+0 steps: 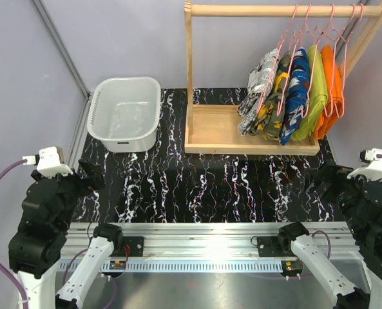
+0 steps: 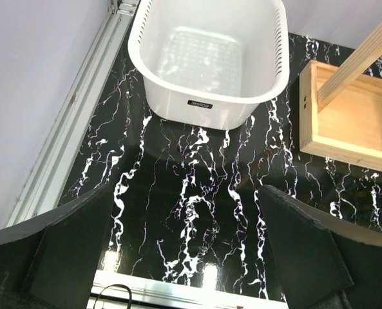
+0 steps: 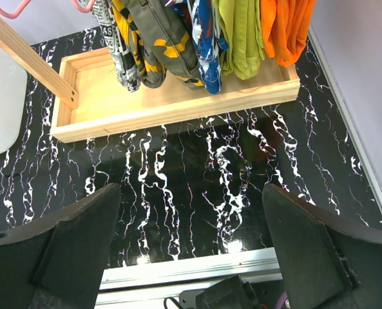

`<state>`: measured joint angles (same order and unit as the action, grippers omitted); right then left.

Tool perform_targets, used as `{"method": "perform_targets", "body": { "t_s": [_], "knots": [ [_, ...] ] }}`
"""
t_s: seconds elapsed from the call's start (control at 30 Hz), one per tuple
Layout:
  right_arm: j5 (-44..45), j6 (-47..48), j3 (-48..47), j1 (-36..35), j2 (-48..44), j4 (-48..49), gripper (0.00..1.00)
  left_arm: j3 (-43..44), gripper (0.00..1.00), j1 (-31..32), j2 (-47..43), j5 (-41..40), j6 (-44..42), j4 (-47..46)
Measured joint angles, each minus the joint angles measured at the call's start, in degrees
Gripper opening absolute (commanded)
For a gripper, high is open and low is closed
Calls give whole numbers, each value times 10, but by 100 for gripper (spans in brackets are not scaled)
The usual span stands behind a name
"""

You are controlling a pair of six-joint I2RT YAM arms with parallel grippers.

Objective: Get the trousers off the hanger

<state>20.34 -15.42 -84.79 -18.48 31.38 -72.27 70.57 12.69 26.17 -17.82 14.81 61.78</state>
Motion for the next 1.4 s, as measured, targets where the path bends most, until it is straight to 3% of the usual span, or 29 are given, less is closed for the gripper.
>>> {"method": "perform_targets", "body": {
  "t_s": [0.23,0.4,0.53,0.77,1.0,1.03,1.1,1.33,1.4],
  "knots": [
    [-24,13,-3,0,5,4,99,-1,99,0,-7,-3,8,-5],
    [-81,16,-48,-1,47,32,99,-25,99,0,-61,7,35,-48],
    [-115,10,-133,-1,116,61,99,-39,99,0,-111,23,59,-82],
    [-131,-12,-327,-2,310,87,99,-47,99,0,-98,56,73,-99],
    [-125,-26,-489,-2,510,69,78,-48,99,0,-50,54,72,-68],
    [-120,-25,-515,-2,540,63,71,-50,99,0,-46,54,72,-65],
    [-101,-23,-547,-2,586,57,70,-53,99,0,-43,54,70,-55],
    [-26,-15,-557,-2,646,38,65,-56,99,0,-43,56,66,-39],
    [-26,-14,-565,-2,656,38,56,-57,99,0,-43,56,66,-40]
  ]
}}
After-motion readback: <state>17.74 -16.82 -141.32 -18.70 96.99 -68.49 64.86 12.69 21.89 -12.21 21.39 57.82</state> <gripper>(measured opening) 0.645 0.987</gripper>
